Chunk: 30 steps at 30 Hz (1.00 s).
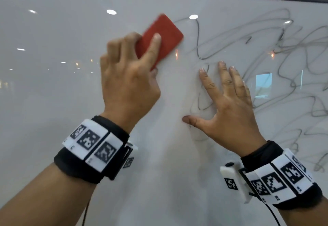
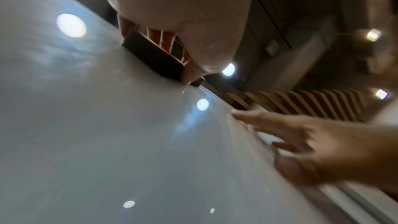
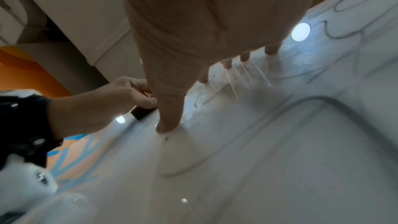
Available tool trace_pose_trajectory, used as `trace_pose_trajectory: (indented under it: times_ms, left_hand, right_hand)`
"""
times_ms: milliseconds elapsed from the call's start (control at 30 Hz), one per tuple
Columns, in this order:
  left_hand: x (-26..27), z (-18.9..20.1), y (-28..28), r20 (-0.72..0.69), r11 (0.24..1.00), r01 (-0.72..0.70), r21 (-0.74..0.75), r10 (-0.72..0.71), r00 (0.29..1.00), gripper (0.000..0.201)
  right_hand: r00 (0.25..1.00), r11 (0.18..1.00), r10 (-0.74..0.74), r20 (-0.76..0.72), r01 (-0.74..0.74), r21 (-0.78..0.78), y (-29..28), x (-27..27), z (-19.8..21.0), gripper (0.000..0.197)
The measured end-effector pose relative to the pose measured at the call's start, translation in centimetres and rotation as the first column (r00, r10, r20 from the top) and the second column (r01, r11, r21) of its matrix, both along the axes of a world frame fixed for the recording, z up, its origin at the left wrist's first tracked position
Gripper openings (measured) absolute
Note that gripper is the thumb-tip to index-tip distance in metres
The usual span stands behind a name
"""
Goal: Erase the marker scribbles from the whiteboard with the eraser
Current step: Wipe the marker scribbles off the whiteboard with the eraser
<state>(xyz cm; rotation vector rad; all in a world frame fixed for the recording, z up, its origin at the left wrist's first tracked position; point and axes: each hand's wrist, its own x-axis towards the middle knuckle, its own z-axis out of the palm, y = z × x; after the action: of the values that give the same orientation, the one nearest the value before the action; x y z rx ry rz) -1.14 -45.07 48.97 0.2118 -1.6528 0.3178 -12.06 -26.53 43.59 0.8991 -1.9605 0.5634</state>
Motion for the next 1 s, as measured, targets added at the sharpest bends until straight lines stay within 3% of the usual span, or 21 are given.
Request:
trace_pose_trajectory:
  times_ms: [67,233,300,433,500,600,667,767,833,933,1000]
  left_hand:
    - [-0.1,0.9,0.4,-0.048,0.993,0.014,0.116,-0.009,0.999,0.064]
    - [-0.7,-0.5,1.0,0.120,0.975,0.009,-0.220,0.018,0.993,0.059]
    - [-0.7,0.3,0.8,0.076,0.988,-0.008,-0.154,0.020,0.997,0.061]
    - [-0.9,2.5,1.8,-0.027,0.990,-0.032,0.138,0.036,0.999,0.064]
    - [-1.3,2.3,2.6,0.017,0.998,-0.019,0.064,0.018,1.000,0.064]
    - [-1.7,1.4,2.6,0.142,0.973,-0.027,-0.229,0.061,0.988,0.062]
    - [-1.7,2.1,2.3,0.113,0.981,-0.052,-0.188,0.074,0.991,0.062]
    - [-1.6,3.6,2.7,0.010,0.996,-0.039,0.077,0.038,0.999,0.063]
    - [-1.8,3.4,3.1,0.037,0.999,-0.035,0.034,0.034,0.999,0.062]
    - [-1.7,3.0,2.6,0.125,0.985,-0.041,-0.170,0.063,0.990,0.061]
    - [-1.8,3.4,2.5,0.095,0.988,-0.057,-0.142,0.071,0.993,0.061]
  right_hand:
    - [1.000,1.000,0.003,0.003,-0.003,0.001,0.1,0.1,0.1,0.106]
    - [1.000,1.000,0.001,0.012,-0.001,0.013,0.1,0.2,0.1,0.108]
    - [1.000,1.000,0.001,0.010,-0.001,0.012,0.1,0.1,0.1,0.107]
    - [1.000,1.000,-0.001,0.008,0.001,0.012,0.1,0.1,0.0,0.106]
    - [1.000,1.000,0.000,0.008,0.000,0.015,0.2,0.1,0.1,0.106]
    - [1.000,1.000,0.003,0.006,-0.003,0.029,0.3,0.1,0.1,0.106]
    - [1.000,1.000,0.002,0.007,-0.002,0.031,0.2,0.1,0.1,0.106]
    - [1.000,0.999,0.000,0.007,-0.001,0.032,0.2,0.1,0.1,0.106]
    - [1.000,0.999,-0.003,-0.014,0.003,0.034,0.6,0.2,0.3,0.104]
    - [0.997,0.999,0.008,-0.071,-0.011,-0.035,1.7,-0.1,1.6,0.100]
    - [0.997,0.998,-0.004,-0.078,-0.001,-0.062,2.6,-0.5,2.9,0.102]
